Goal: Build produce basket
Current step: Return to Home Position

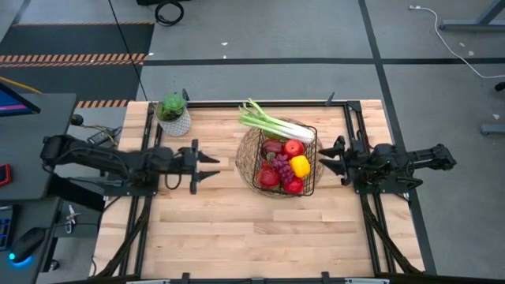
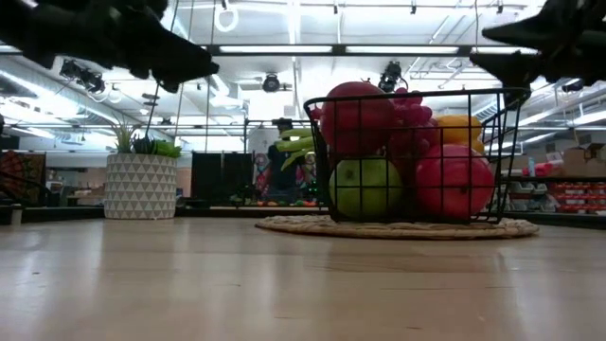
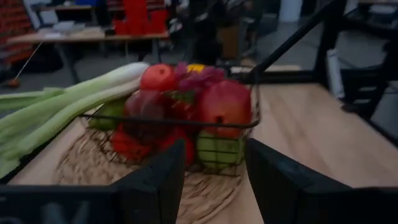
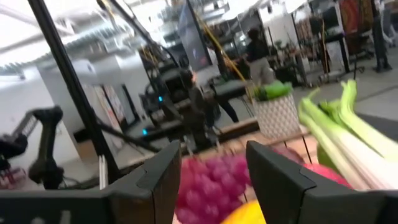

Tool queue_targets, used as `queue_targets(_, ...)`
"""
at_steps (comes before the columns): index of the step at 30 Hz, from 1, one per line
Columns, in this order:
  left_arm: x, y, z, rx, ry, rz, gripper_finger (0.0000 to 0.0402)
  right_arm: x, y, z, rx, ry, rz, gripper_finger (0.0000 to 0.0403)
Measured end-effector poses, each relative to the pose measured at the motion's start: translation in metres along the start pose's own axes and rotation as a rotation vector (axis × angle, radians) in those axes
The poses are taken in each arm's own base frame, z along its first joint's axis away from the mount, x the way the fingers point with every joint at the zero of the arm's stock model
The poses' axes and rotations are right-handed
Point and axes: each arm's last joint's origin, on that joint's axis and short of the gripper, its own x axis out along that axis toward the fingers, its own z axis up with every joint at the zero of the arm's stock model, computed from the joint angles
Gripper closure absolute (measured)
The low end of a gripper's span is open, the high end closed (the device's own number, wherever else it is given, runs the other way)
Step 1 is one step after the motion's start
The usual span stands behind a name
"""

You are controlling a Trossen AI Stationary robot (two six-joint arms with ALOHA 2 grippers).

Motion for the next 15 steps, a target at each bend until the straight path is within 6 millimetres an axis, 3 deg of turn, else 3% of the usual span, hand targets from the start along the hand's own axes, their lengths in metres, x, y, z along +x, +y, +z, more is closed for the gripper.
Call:
queue_targets(6,-0.020,-0.006,0.000,0.010,-0.011,-0.050,0.0230,0.000,-0.001,-0.003,-0.008,0.030,-0.008,0.0215)
queue_targets(15,-0.062,0.001,0.001,0.049,0.015,-0.062,0.0230,0.000,-0.001,-0.003,-0.008,0.031,-0.007,0.0215)
